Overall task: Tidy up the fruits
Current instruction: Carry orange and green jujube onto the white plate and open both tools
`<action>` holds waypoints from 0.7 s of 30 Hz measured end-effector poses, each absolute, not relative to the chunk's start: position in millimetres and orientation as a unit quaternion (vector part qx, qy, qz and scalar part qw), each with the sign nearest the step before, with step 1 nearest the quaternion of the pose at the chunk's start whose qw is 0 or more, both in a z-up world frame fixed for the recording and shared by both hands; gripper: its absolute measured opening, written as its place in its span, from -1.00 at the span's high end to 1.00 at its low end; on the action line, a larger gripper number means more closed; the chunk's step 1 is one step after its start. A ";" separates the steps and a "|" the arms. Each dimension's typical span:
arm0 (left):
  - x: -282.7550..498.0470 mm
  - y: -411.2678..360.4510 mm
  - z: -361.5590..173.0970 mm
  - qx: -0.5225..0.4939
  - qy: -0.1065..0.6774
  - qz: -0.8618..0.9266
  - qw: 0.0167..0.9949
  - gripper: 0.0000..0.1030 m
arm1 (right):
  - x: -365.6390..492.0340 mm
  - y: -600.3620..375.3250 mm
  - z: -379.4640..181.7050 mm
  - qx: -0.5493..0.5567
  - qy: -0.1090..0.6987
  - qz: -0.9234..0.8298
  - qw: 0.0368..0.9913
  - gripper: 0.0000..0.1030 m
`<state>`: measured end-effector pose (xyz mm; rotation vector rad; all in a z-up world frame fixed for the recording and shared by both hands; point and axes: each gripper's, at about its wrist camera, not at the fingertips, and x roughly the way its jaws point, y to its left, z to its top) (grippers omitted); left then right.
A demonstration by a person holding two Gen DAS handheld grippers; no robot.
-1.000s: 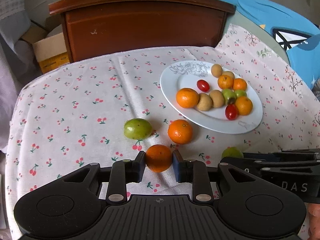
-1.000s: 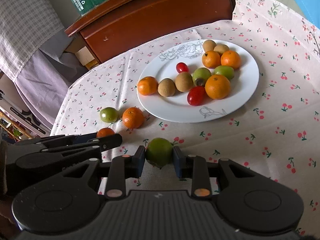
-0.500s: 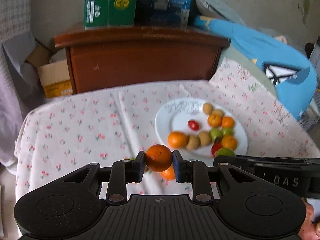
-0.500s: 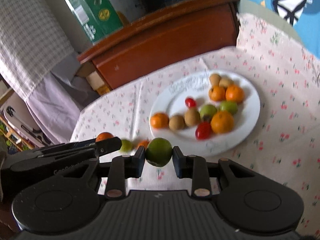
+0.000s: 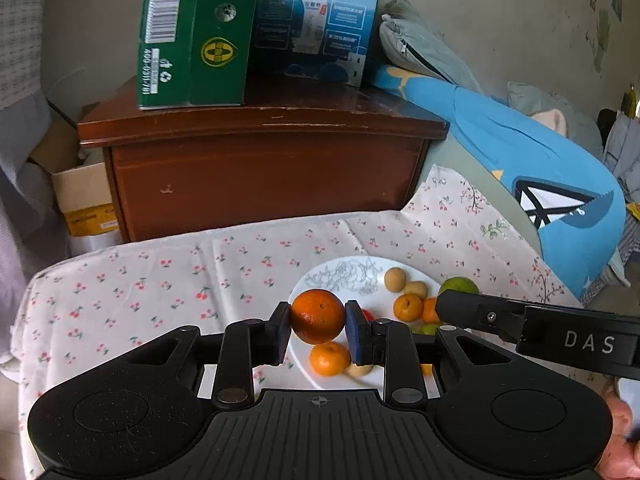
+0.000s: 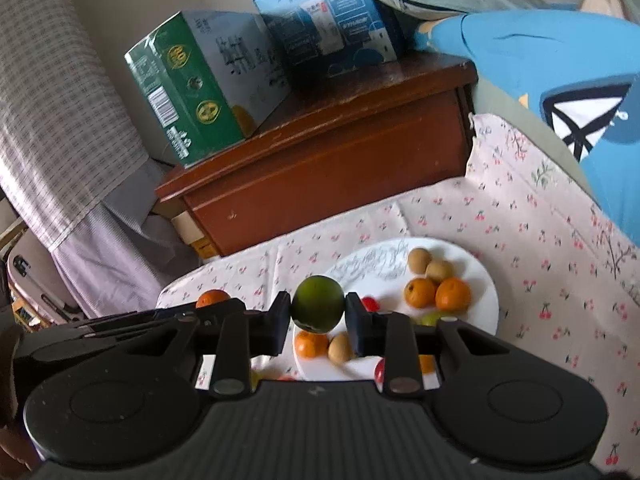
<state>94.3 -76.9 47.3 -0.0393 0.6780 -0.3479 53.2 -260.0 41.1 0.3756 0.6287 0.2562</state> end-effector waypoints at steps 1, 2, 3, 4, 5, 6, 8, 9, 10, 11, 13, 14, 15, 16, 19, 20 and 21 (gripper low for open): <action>98.2 -77.7 46.2 -0.023 0.333 -0.173 0.927 0.50 | 56.0 -260.9 41.0 0.185 0.306 0.124 0.926 0.43; 102.8 -78.9 44.8 -0.024 0.336 -0.175 0.925 0.50 | 59.6 -262.0 39.3 0.186 0.308 0.122 0.925 0.43; 106.7 -80.4 43.3 -0.023 0.337 -0.176 0.925 0.50 | 62.6 -262.5 37.5 0.187 0.311 0.118 0.924 0.43; 110.7 -82.4 41.5 -0.019 0.338 -0.177 0.924 0.50 | 66.0 -263.2 35.3 0.187 0.315 0.114 0.923 0.43; 114.3 -84.1 39.4 -0.017 0.340 -0.177 0.923 0.50 | 70.7 -264.3 32.2 0.188 0.321 0.112 0.921 0.43; 117.7 -85.7 37.1 -0.016 0.343 -0.176 0.922 0.50 | 73.7 -265.0 29.6 0.190 0.326 0.110 0.920 0.43; 124.0 -88.6 32.5 -0.016 0.350 -0.177 0.920 0.50 | 80.1 -267.9 24.2 0.197 0.334 0.103 0.916 0.43; 126.1 -90.2 30.2 -0.015 0.353 -0.178 0.918 0.50 | 83.1 -269.0 22.0 0.199 0.337 0.101 0.915 0.43; 128.2 -92.2 28.0 -0.013 0.355 -0.179 0.917 0.50 | 85.7 -269.9 19.6 0.200 0.340 0.099 0.914 0.43; 130.5 -94.5 25.5 -0.010 0.358 -0.180 0.916 0.50 | 87.1 -270.1 17.7 0.200 0.342 0.098 0.913 0.43; 133.9 -98.4 20.8 -0.005 0.363 -0.180 0.914 0.49 | 92.1 -270.9 13.3 0.199 0.349 0.094 0.911 0.43; 135.7 -100.0 18.4 -0.004 0.365 -0.179 0.914 0.49 | 94.6 -271.7 10.6 0.199 0.351 0.091 0.910 0.43; 137.6 -101.5 16.0 -0.004 0.368 -0.179 0.913 0.49 | 96.2 -272.7 8.5 0.201 0.353 0.088 0.909 0.43; 139.5 -102.9 14.1 -0.003 0.371 -0.179 0.911 0.49 | 98.0 -274.2 6.2 0.204 0.355 0.084 0.908 0.43; 143.9 -106.5 9.4 -0.004 0.377 -0.179 0.909 0.49 | 102.7 -276.7 1.5 0.210 0.360 0.080 0.905 0.43; 145.4 -107.2 8.5 -0.004 0.378 -0.178 0.908 0.49 | 104.0 -277.0 0.4 0.208 0.360 0.077 0.906 0.43; 146.6 -107.6 7.6 -0.004 0.380 -0.177 0.908 0.49 | 105.1 -277.5 -0.5 0.207 0.360 0.075 0.906 0.43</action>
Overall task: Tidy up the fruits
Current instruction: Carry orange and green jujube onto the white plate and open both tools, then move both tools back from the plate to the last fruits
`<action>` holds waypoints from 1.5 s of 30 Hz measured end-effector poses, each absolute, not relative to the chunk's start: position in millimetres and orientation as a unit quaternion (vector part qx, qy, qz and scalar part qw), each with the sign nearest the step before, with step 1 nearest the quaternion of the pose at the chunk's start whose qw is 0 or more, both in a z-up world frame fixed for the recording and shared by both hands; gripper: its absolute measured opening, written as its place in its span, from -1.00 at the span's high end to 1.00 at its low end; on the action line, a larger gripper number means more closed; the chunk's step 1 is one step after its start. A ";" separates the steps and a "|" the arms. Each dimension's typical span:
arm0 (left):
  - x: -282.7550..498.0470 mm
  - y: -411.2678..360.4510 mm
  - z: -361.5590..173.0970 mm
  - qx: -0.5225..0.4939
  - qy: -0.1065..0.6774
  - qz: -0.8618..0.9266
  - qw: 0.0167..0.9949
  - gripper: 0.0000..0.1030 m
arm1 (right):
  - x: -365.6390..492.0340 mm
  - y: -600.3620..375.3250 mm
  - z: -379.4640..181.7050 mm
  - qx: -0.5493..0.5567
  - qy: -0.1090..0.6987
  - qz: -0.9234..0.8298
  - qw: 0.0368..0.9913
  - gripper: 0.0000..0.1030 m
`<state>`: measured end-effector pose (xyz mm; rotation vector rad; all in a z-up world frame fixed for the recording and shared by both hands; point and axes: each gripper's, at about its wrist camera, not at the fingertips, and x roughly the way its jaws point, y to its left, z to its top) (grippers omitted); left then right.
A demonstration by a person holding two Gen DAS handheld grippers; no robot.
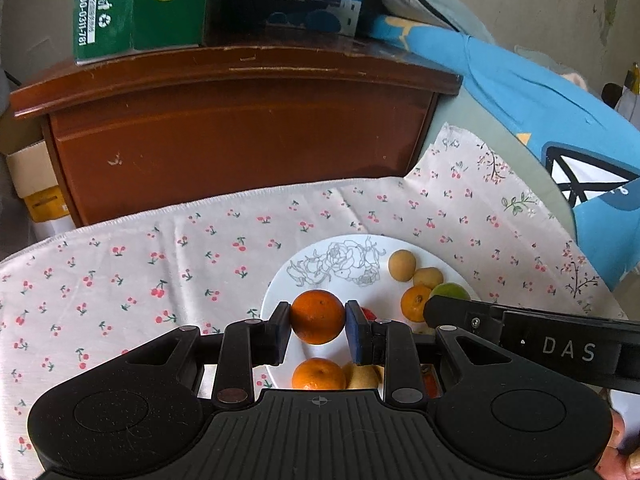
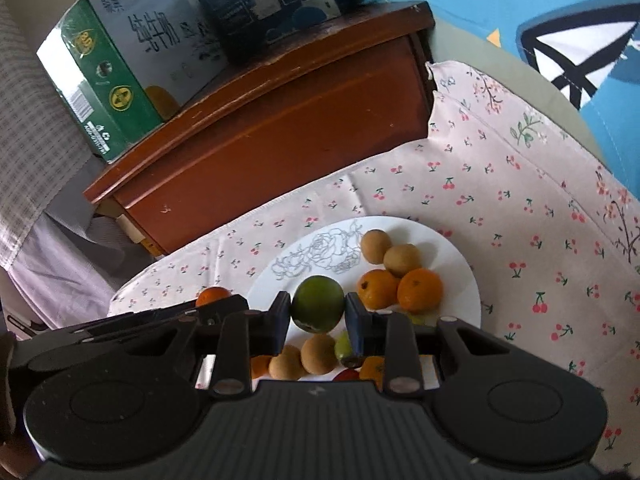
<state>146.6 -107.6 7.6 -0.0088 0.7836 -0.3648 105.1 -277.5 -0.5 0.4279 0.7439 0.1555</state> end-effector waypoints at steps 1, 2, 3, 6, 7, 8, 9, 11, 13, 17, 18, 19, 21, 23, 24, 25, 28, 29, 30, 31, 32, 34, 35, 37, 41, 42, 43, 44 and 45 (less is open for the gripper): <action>147.9 -108.1 6.4 -0.004 0.382 -0.175 0.907 0.49 | 106.6 -278.3 -1.8 0.208 0.361 0.075 0.906 0.43; 148.8 -108.8 5.3 -0.003 0.384 -0.174 0.907 0.49 | 108.1 -279.3 -2.7 0.209 0.362 0.074 0.905 0.43; 149.3 -109.5 4.3 -0.002 0.386 -0.173 0.906 0.49 | 109.8 -280.1 -4.5 0.210 0.364 0.072 0.904 0.43; 147.3 -112.3 5.0 0.004 0.384 -0.171 0.907 0.45 | 112.6 -282.0 -9.1 0.214 0.367 0.064 0.903 0.42; 146.9 -113.4 5.9 0.006 0.383 -0.172 0.908 0.45 | 113.1 -282.7 -10.0 0.217 0.368 0.063 0.902 0.39; 146.0 -114.4 7.1 0.007 0.381 -0.175 0.908 0.45 | 113.1 -283.6 -10.2 0.219 0.367 0.062 0.902 0.38; 145.2 -115.3 8.3 0.008 0.380 -0.176 0.908 0.42 | 112.7 -284.3 -9.8 0.221 0.366 0.060 0.902 0.38; 143.5 -116.0 10.8 0.009 0.377 -0.173 0.910 0.19 | 111.7 -285.0 -7.8 0.223 0.360 0.059 0.904 0.37; 141.6 -115.8 13.3 0.012 0.371 -0.164 0.914 0.05 | 111.1 -285.6 -5.6 0.225 0.357 0.059 0.905 0.36; 140.5 -113.6 17.8 0.017 0.368 -0.146 0.918 -0.21 | 110.4 -287.5 -3.0 0.230 0.352 0.056 0.905 0.34; 139.9 -112.9 18.7 0.017 0.368 -0.143 0.919 -0.25 | 110.0 -287.9 -2.4 0.231 0.351 0.055 0.906 0.34; 139.3 -112.3 19.6 0.018 0.368 -0.140 0.919 -0.28 | 109.6 -287.9 -2.0 0.231 0.351 0.053 0.906 0.33; 137.5 -110.8 21.4 0.020 0.370 -0.136 0.919 -0.31 | 108.2 -287.6 -1.2 0.231 0.351 0.053 0.906 0.32; 134.5 -108.0 23.6 0.021 0.370 -0.129 0.920 -0.38 | 106.6 -286.7 -0.9 0.232 0.351 0.053 0.906 0.27; 132.9 -106.0 24.7 0.021 0.369 -0.128 0.920 -0.45 | 105.5 -286.4 -0.7 0.234 0.351 0.053 0.905 0.26; 131.1 -103.9 26.1 0.021 0.368 -0.125 0.921 -0.51 | 104.5 -285.8 -0.3 0.235 0.350 0.053 0.905 0.25; 124.0 -96.9 31.0 0.017 0.365 -0.122 0.923 -0.54 | 100.2 -283.1 2.3 0.235 0.349 0.060 0.905 0.24; 121.4 -94.4 33.0 0.016 0.365 -0.121 0.923 -0.54 | 98.3 -281.3 3.6 0.233 0.348 0.063 0.906 0.23; 119.3 -92.7 34.7 0.016 0.364 -0.120 0.923 -0.54 | 96.0 -278.8 5.0 0.229 0.346 0.066 0.907 0.23; 116.7 -90.1 36.7 0.018 0.364 -0.118 0.924 -0.55 | 94.0 -276.5 6.3 0.226 0.344 0.069 0.909 0.23; 114.3 -87.8 38.4 0.020 0.364 -0.115 0.924 -0.56 | 91.4 -273.4 7.9 0.221 0.343 0.073 0.910 0.23; 108.6 -82.2 42.1 0.023 0.361 -0.107 0.926 -0.64 | 86.3 -267.6 9.8 0.212 0.343 0.080 0.912 0.22; 105.3 -78.8 44.1 0.024 0.359 -0.104 0.927 -0.67 | 83.3 -264.4 10.3 0.208 0.343 0.083 0.912 0.19; 99.0 -72.0 48.2 0.024 0.355 -0.100 0.929 -0.70 | 78.4 -258.6 10.6 0.201 0.344 0.090 0.913 0.14; 86.9 -58.8 55.2 0.018 0.352 -0.090 0.931 -0.71 | 65.1 -246.2 9.8 0.188 0.346 0.104 0.913 0.13; 84.3 -55.0 56.2 0.014 0.353 -0.087 0.931 -0.71 | 61.3 -243.6 9.6 0.187 0.346 0.107 0.913 0.13; 81.8 -51.1 56.9 0.011 0.355 -0.085 0.931 -0.72 | 57.2 -241.3 9.4 0.186 0.346 0.110 0.913 0.13; 79.1 -46.6 57.4 0.007 0.356 -0.081 0.931 -0.72 | 53.3 -239.5 9.2 0.184 0.346 0.113 0.913 0.13; 76.7 -41.7 57.8 0.004 0.357 -0.076 0.931 -0.72 | 49.0 -237.4 8.5 0.183 0.346 0.115 0.913 0.13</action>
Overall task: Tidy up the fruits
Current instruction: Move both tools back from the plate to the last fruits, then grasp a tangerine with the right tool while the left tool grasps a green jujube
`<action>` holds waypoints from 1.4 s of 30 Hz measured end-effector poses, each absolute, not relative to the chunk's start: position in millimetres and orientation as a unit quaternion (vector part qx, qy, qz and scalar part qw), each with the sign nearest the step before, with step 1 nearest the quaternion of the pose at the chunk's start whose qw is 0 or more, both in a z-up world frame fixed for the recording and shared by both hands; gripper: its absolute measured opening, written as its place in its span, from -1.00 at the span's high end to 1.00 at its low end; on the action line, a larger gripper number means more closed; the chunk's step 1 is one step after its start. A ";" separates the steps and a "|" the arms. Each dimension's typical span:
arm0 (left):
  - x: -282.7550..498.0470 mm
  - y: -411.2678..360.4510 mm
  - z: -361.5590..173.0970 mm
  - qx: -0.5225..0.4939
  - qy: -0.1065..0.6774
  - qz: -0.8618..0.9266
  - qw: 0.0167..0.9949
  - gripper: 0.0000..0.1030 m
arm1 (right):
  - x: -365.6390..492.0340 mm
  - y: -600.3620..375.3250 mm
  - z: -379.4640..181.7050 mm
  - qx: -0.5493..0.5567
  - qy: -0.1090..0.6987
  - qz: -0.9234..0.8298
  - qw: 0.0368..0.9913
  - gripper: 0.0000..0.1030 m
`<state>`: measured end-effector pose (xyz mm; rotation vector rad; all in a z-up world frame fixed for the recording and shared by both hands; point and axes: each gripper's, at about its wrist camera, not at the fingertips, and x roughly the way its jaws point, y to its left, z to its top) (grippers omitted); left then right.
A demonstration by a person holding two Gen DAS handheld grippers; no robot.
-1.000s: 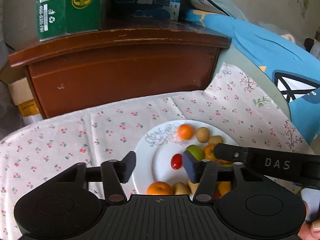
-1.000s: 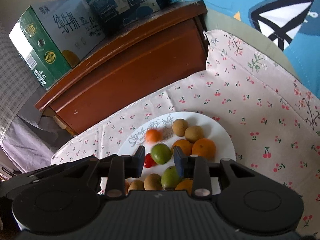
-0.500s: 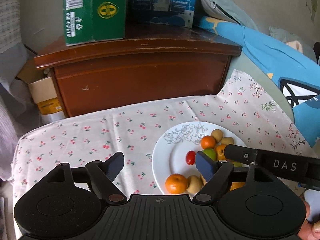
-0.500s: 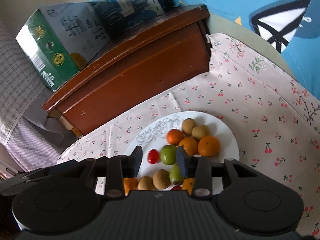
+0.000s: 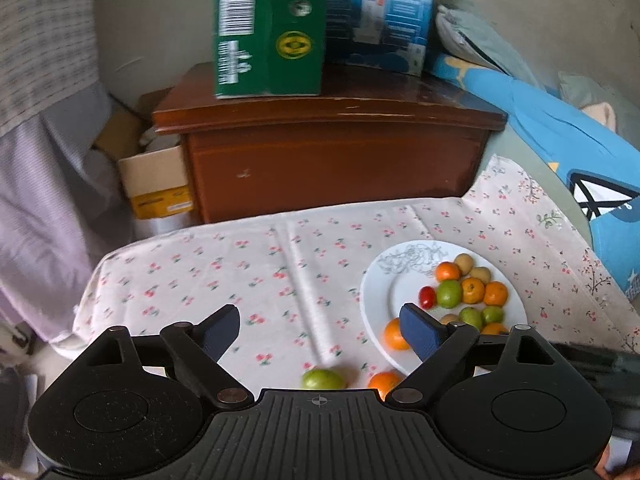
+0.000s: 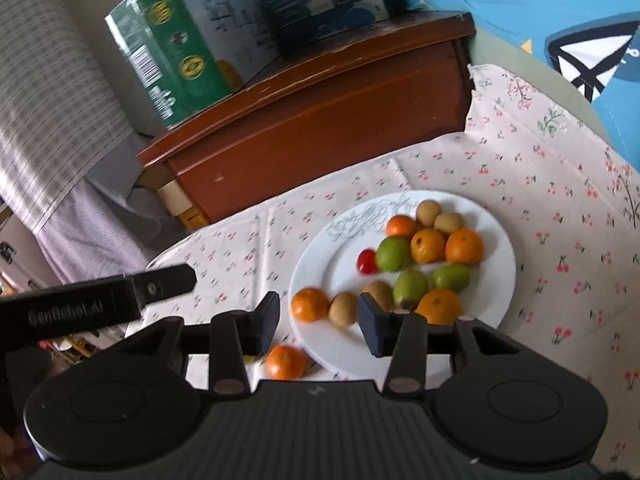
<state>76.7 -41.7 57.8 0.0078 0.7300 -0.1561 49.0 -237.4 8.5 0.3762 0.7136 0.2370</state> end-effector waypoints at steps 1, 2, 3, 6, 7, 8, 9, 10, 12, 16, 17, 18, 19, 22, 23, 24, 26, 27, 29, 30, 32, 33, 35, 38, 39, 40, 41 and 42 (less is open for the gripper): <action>74.5 -36.6 58.2 0.000 0.358 -0.069 0.931 -0.72 | 44.7 -235.7 7.3 0.182 0.347 0.116 0.913 0.13; 73.3 -32.3 58.4 -0.003 0.359 -0.064 0.931 -0.72 | 40.9 -233.9 5.8 0.182 0.349 0.116 0.912 0.13; 72.3 -27.5 58.7 -0.007 0.361 -0.058 0.931 -0.72 | 37.6 -231.9 3.8 0.183 0.352 0.119 0.910 0.13; 69.7 -14.3 59.7 -0.021 0.366 -0.041 0.930 -0.73 | 29.4 -224.9 -2.6 0.183 0.361 0.123 0.906 0.13; 68.8 -10.9 60.0 -0.022 0.366 -0.036 0.930 -0.73 | 26.9 -222.7 -5.2 0.184 0.364 0.125 0.905 0.13; 67.8 -7.8 60.4 -0.021 0.365 -0.030 0.930 -0.73 | 25.1 -221.1 -8.0 0.185 0.367 0.127 0.903 0.13; 67.5 -5.9 60.5 -0.019 0.366 -0.025 0.930 -0.73 | 23.7 -219.6 -10.4 0.186 0.370 0.128 0.901 0.13; 67.4 -3.5 60.3 -0.019 0.367 -0.020 0.930 -0.73 | 22.6 -217.3 -13.2 0.185 0.374 0.131 0.899 0.13; 67.3 0.4 59.5 -0.022 0.373 -0.015 0.928 -0.73 | 22.1 -211.3 -19.0 0.177 0.379 0.135 0.898 0.13; 65.5 4.9 57.3 -0.026 0.377 -0.016 0.926 -0.73 | 24.5 -200.2 -28.4 0.167 0.380 0.145 0.898 0.14; 64.9 4.5 56.5 -0.023 0.378 -0.016 0.926 -0.73 | 25.4 -197.5 -30.8 0.166 0.380 0.149 0.898 0.14; 64.7 4.4 55.1 -0.020 0.379 -0.016 0.925 -0.73 | 27.2 -194.1 -33.3 0.162 0.381 0.153 0.897 0.14; 64.7 4.6 53.7 -0.017 0.381 -0.015 0.924 -0.73 | 28.6 -191.8 -34.9 0.158 0.380 0.155 0.898 0.14; 65.8 5.0 48.4 -0.017 0.389 -0.016 0.921 -0.73 | 34.2 -185.1 -38.7 0.147 0.378 0.157 0.900 0.14; 66.7 5.2 46.4 -0.018 0.392 -0.015 0.920 -0.73 | 36.8 -183.9 -40.3 0.148 0.379 0.155 0.900 0.14; 67.8 5.5 44.5 -0.018 0.394 -0.014 0.919 -0.73 | 38.8 -182.9 -41.8 0.149 0.379 0.153 0.900 0.14; 69.3 6.8 41.3 -0.021 0.399 -0.011 0.916 -0.73 | 42.8 -180.8 -44.7 0.148 0.379 0.148 0.901 0.14; 69.7 7.6 40.3 -0.022 0.401 -0.010 0.916 -0.73 | 44.5 -179.7 -46.3 0.145 0.378 0.143 0.903 0.14; 70.2 9.2 38.8 -0.026 0.403 -0.008 0.915 -0.73 | 47.5 -178.2 -49.8 0.142 0.378 0.135 0.905 0.14; 70.8 9.7 38.4 -0.028 0.404 -0.007 0.914 -0.73 | 48.9 -177.8 -50.9 0.142 0.378 0.133 0.905 0.15; 71.7 10.1 36.7 -0.030 0.406 -0.006 0.913 -0.73 | 51.4 -176.4 -51.7 0.141 0.374 0.129 0.908 0.15; 72.4 9.9 35.8 -0.031 0.407 -0.006 0.913 -0.73 | 52.9 -175.4 -51.8 0.140 0.372 0.128 0.908 0.15; 73.2 8.9 33.1 -0.029 0.411 -0.007 0.911 -0.73 | 55.0 -172.8 -52.2 0.135 0.369 0.127 0.911 0.24; 75.0 5.3 26.5 -0.019 0.415 -0.009 0.910 -0.73 | 54.7 -167.7 -52.8 0.110 0.366 0.124 0.916 0.40; 76.0 3.7 24.0 -0.017 0.417 -0.012 0.909 -0.73 | 53.8 -166.3 -52.3 0.102 0.366 0.126 0.917 0.40; 76.3 2.4 21.3 -0.016 0.418 -0.017 0.908 -0.73 | 53.1 -166.4 -51.9 0.101 0.367 0.127 0.916 0.40; 76.3 0.2 18.0 -0.014 0.418 -0.022 0.908 -0.73 | 52.3 -167.4 -51.0 0.104 0.372 0.129 0.913 0.41; 76.1 -2.8 14.7 -0.010 0.419 -0.029 0.907 -0.72 | 50.9 -168.8 -50.0 0.108 0.378 0.130 0.910 0.41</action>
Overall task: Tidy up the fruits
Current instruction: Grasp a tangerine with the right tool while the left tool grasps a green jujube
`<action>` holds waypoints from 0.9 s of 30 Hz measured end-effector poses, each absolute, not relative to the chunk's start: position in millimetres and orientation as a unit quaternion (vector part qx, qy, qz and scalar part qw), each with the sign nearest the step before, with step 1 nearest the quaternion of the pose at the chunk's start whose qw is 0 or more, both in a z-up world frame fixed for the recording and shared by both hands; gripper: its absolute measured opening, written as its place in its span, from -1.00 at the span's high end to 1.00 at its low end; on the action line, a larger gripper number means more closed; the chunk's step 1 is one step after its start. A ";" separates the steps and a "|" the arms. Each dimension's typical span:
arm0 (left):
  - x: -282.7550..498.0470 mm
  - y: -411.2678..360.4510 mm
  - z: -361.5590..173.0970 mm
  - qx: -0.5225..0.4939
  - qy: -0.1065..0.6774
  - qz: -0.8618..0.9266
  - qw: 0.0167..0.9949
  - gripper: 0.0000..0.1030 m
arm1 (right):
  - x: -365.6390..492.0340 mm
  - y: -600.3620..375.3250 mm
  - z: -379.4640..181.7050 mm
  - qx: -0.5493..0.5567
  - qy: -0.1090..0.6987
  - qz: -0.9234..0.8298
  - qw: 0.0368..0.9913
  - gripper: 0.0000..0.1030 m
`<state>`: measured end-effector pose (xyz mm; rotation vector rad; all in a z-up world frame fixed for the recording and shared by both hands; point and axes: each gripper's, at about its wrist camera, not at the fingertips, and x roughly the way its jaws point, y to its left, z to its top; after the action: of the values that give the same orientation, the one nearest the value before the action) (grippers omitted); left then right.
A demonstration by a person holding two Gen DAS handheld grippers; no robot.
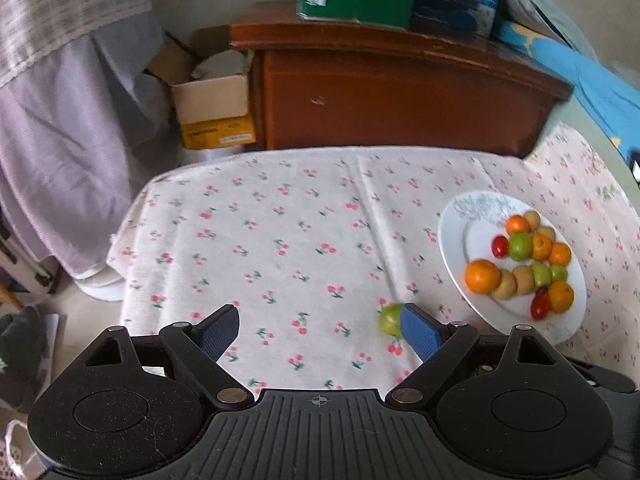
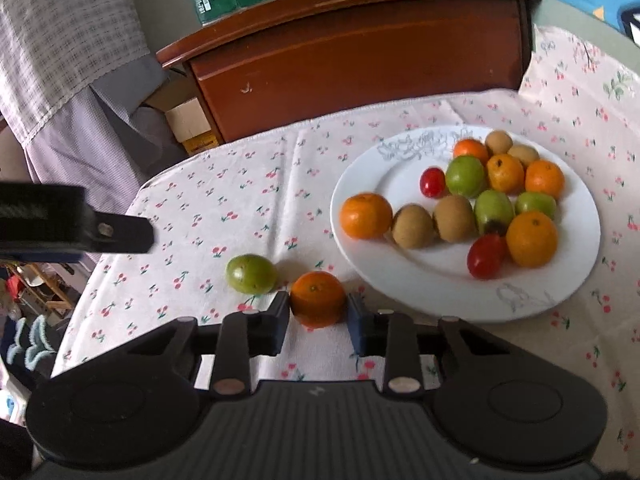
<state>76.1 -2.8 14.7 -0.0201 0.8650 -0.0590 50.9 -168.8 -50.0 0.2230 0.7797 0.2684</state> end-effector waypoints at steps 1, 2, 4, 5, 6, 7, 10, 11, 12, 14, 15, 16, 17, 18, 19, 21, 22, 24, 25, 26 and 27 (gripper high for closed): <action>76.0 -6.7 10.7 -0.002 0.421 -0.036 0.906 -0.72 | 48.7 -170.2 -48.8 0.109 0.384 0.130 0.908 0.41; 75.9 -10.0 7.4 0.005 0.421 -0.043 0.906 -0.72 | 46.2 -170.9 -48.0 0.106 0.389 0.128 0.906 0.41; 75.3 -16.4 1.6 0.013 0.419 -0.056 0.906 -0.72 | 40.7 -172.1 -46.2 0.098 0.398 0.123 0.904 0.41; 75.4 -18.8 -0.6 0.014 0.417 -0.062 0.907 -0.72 | 37.6 -173.4 -45.1 0.096 0.403 0.122 0.902 0.41; 75.7 -20.9 -1.9 0.015 0.415 -0.067 0.907 -0.72 | 34.1 -175.8 -43.5 0.098 0.409 0.121 0.899 0.41; 75.5 -23.5 -3.3 0.017 0.412 -0.072 0.908 -0.72 | 31.8 -177.4 -42.2 0.100 0.413 0.122 0.897 0.41; 75.9 -29.3 -6.6 0.017 0.405 -0.085 0.910 -0.71 | 23.4 -183.3 -37.9 0.099 0.427 0.126 0.890 0.41; 76.4 -31.1 -8.5 0.017 0.403 -0.088 0.911 -0.71 | 20.7 -185.7 -36.7 0.097 0.431 0.127 0.888 0.41; 76.6 -33.0 -10.5 0.017 0.401 -0.089 0.911 -0.70 | 17.7 -188.9 -35.3 0.096 0.435 0.128 0.886 0.41; 77.7 -37.1 -15.6 0.019 0.399 -0.091 0.912 -0.70 | 12.9 -193.9 -32.8 0.097 0.437 0.128 0.885 0.41; 78.4 -38.4 -18.0 0.020 0.398 -0.089 0.913 -0.70 | 10.7 -196.9 -32.2 0.104 0.435 0.125 0.885 0.41; 79.4 -39.6 -20.7 0.021 0.398 -0.087 0.913 -0.69 | 9.6 -200.1 -32.3 0.114 0.435 0.123 0.885 0.41; 80.4 -40.8 -23.5 0.020 0.398 -0.084 0.913 -0.69 | 10.0 -202.0 -32.1 0.121 0.434 0.121 0.884 0.41; 81.1 -40.5 -25.6 0.018 0.398 -0.083 0.913 -0.69 | 10.7 -204.2 -32.6 0.128 0.433 0.119 0.884 0.41; 82.0 -41.2 -27.7 0.016 0.398 -0.083 0.914 -0.69 | 11.6 -205.5 -32.4 0.130 0.432 0.116 0.885 0.41; 83.6 -41.7 -30.9 0.013 0.395 -0.082 0.915 -0.69 | 13.9 -208.4 -32.2 0.138 0.431 0.111 0.885 0.41; 84.5 -42.2 -32.5 0.013 0.394 -0.081 0.915 -0.69 | 14.7 -209.4 -32.1 0.144 0.431 0.110 0.884 0.41; 86.3 -43.1 -35.7 0.011 0.395 -0.078 0.915 -0.69 | 16.6 -211.5 -32.4 0.156 0.432 0.106 0.882 0.41; 87.3 -43.5 -37.3 0.010 0.397 -0.077 0.915 -0.65 | 16.9 -211.9 -32.5 0.160 0.432 0.106 0.881 0.41; 88.1 -43.4 -38.3 0.008 0.398 -0.077 0.914 -0.63 | 17.5 -212.0 -32.5 0.162 0.432 0.107 0.881 0.41; 89.0 -43.8 -39.5 0.007 0.398 -0.077 0.914 -0.58 | 17.9 -212.0 -32.4 0.162 0.431 0.107 0.881 0.41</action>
<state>89.0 -43.8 -39.5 0.0151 0.8195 -0.1584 17.9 -212.0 -32.4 0.3376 0.8986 0.2223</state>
